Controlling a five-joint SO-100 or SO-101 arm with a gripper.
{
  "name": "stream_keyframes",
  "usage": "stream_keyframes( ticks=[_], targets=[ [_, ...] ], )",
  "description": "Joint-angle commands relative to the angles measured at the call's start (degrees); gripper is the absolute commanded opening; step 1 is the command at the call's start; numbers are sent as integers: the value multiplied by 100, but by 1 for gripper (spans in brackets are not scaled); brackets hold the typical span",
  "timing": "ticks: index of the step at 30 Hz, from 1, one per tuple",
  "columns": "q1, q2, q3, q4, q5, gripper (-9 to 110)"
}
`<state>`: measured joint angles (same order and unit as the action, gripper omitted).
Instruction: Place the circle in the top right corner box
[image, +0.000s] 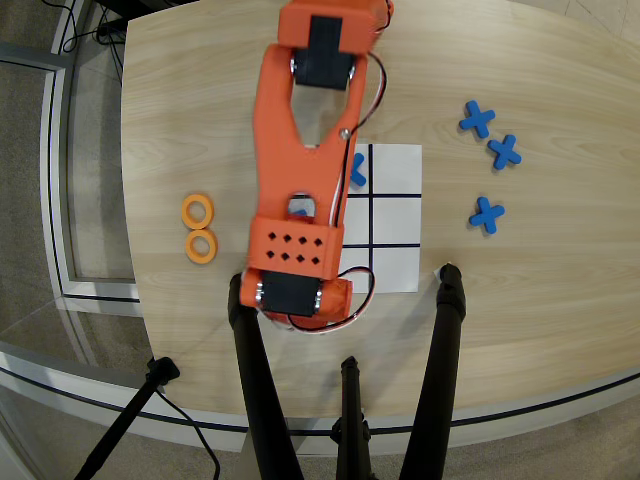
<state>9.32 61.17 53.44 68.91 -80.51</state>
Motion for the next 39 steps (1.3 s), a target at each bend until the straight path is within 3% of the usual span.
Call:
stream_keyframes(
  ticks=[1, 5, 13, 20, 24, 27, 34, 37, 39],
  targets=[
    [79, 1336, 352, 202, -149, 13],
    [-97, 3270, 2399, 439, -202, 13],
    [-879, 7884, 8130, -334, -580, 13],
    [-1063, 11320, 11408, -149, -1081, 13],
    [-1090, 12665, 12384, 360, -1222, 12],
    [-1090, 13113, 12727, 677, -1187, 0],
    [-694, 13113, 13008, 580, -1011, 0],
    [132, 13113, 13008, 571, -1011, 0],
    [1380, 13131, 13008, 571, -1011, 0]
  ],
)
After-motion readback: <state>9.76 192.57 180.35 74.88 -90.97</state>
